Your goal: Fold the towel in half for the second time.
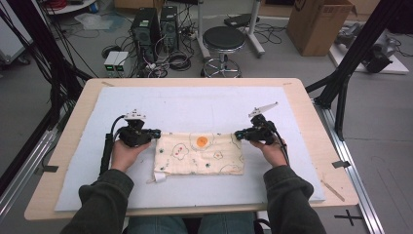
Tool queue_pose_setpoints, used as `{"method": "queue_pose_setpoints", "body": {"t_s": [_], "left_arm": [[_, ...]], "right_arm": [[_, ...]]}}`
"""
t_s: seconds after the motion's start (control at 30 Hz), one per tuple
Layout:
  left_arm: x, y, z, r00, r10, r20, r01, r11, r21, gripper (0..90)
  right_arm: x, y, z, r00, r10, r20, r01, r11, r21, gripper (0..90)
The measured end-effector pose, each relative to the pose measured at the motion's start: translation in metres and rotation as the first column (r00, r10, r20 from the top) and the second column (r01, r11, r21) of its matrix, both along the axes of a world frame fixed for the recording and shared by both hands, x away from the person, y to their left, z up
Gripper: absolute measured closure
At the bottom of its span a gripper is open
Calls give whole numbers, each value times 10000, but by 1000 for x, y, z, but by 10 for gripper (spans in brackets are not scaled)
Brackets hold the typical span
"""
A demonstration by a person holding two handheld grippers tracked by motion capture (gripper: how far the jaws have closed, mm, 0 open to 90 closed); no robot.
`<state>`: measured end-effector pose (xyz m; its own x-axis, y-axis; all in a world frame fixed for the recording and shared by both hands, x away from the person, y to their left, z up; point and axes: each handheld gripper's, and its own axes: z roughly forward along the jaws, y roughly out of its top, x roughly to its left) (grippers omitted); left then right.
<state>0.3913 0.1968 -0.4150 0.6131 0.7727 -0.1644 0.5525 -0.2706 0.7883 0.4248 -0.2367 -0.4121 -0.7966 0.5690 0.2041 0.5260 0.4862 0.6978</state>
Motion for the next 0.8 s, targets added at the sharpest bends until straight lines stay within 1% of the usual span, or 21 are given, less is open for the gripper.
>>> {"method": "queue_pose_setpoints", "body": {"t_s": [0.07,0.1,0.17,0.2,0.23,0.27,0.3,0.33,0.37,0.4,0.47,0.53,0.57,0.6,0.7,0.73,0.8], "left_arm": [[4,1,1,9999,146,27,-146,9999,-87,858],[7,1,-1,9994,357,12,-357,9989,-305,857],[11,2,-7,9986,497,-165,-502,9981,-346,858],[13,1,-10,9984,507,-230,-513,9984,-236,858],[15,0,-13,9982,532,-270,-537,9984,-180,857],[16,-1,-16,9976,619,-300,-626,9977,-255,857],[18,-1,-18,9979,570,-299,-578,9980,-252,857],[19,-1,-19,9977,610,-302,-621,9973,-380,857],[21,1,-21,9972,632,-394,-653,9964,-542,857],[22,2,-22,9972,628,-407,-650,9963,-564,857],[22,2,-23,9976,580,-385,-601,9966,-555,857],[22,2,-24,9977,563,-386,-583,9969,-533,855],[22,2,-23,9980,527,-350,-543,9974,-469,855],[21,2,-22,9980,552,-310,-569,9968,-566,854],[19,2,-19,9987,474,-197,-486,9967,-644,854],[18,3,-17,9990,431,-144,-439,9969,-656,853],[16,3,-14,9994,334,-48,-337,9977,-596,854]], "right_arm": [[7,3,2,9999,-98,31,99,9999,-90,855],[10,3,2,9999,-136,-20,136,9999,-43,855],[16,3,1,9996,-298,-3,298,9993,227,855],[20,2,-3,9989,-428,-169,435,9983,385,855],[23,1,-8,9983,-485,-325,499,9978,434,855],[26,2,-13,9970,-565,-527,586,9975,385,856],[28,2,-17,9958,-625,-676,648,9974,328,855],[30,2,-21,9945,-707,-778,730,9970,271,855],[31,1,-22,9935,-731,-873,759,9967,290,855],[32,1,-24,9928,-778,-914,816,9959,390,856],[33,0,-24,9935,-751,-860,793,9958,459,856],[33,1,-24,9935,-775,-828,810,9959,403,855],[32,1,-24,9940,-741,-805,779,9959,451,855],[32,1,-24,9948,-714,-731,749,9961,467,855],[31,0,-22,9951,-747,-647,786,9952,587,855],[30,0,-20,9949,-742,-688,785,9950,613,855],[27,0,-17,9962,-703,-507,736,9950,678,855]]}}
